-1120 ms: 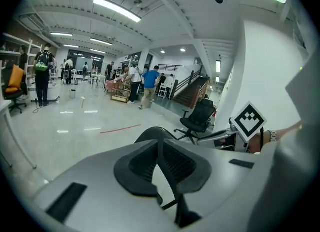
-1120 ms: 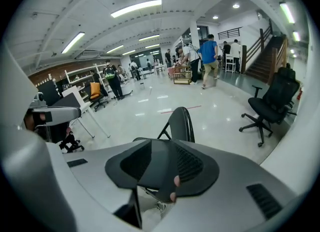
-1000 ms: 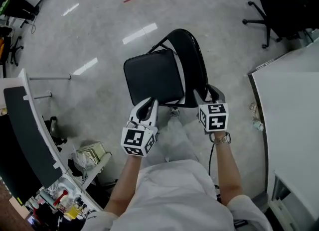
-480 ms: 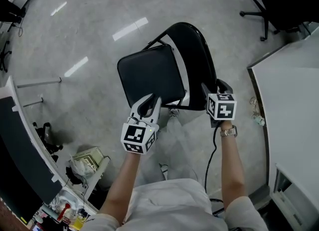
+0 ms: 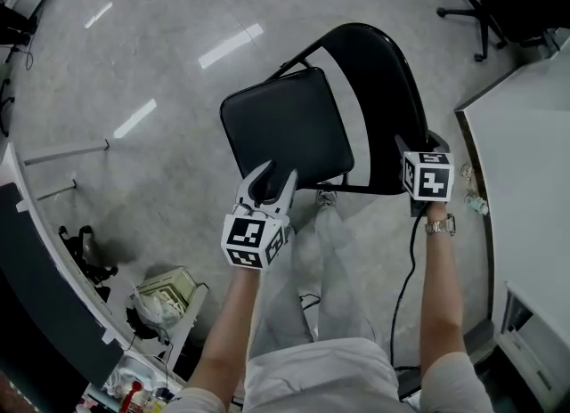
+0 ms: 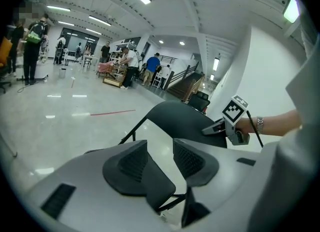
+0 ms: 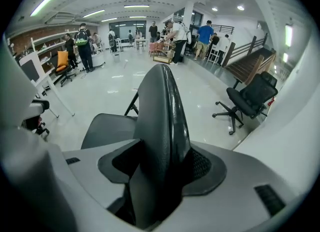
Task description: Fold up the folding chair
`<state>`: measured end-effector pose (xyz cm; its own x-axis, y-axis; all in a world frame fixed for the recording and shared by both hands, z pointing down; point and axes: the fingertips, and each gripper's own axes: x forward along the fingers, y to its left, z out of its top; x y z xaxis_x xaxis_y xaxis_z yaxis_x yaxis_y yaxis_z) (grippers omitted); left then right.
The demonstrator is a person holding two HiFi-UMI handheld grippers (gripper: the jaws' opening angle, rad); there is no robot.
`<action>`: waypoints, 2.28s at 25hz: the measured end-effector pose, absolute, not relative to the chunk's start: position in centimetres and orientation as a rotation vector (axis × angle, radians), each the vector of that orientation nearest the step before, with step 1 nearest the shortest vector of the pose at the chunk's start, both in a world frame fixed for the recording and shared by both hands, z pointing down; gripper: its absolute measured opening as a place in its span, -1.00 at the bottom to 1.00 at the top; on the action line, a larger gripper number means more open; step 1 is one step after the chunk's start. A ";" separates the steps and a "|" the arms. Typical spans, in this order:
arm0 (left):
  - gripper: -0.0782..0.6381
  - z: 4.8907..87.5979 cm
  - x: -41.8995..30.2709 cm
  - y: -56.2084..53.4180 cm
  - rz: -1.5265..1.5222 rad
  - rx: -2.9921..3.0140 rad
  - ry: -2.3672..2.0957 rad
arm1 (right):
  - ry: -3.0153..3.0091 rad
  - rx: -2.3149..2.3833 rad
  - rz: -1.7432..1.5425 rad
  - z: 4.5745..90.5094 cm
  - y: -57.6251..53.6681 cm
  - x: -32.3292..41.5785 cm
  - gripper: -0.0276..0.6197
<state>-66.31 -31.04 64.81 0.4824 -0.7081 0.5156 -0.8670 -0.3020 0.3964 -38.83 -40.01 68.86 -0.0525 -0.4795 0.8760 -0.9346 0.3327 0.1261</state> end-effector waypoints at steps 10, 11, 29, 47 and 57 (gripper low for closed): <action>-0.27 75.8 -73.8 -30.2 0.317 1.951 -1.309 | -1.644 1.323 0.624 69.3 -40.1 -38.5 -0.15; -0.24 77.1 -74.5 -29.9 0.312 1.929 -1.303 | -1.642 1.325 0.623 69.2 -40.1 -38.5 -0.15; -0.05 100.0 -82.2 -23.5 0.234 1.584 -1.191 | -1.630 1.366 0.602 69.5 -40.4 -38.4 -0.15; 0.17 104.5 -79.9 -23.1 -0.045 1.441 -0.927 | -1.725 1.356 0.720 69.9 -41.0 -38.9 -0.18; 0.17 103.9 -77.1 -22.7 0.139 1.436 -0.874 | -1.799 1.349 0.695 70.1 -41.7 -37.6 -0.21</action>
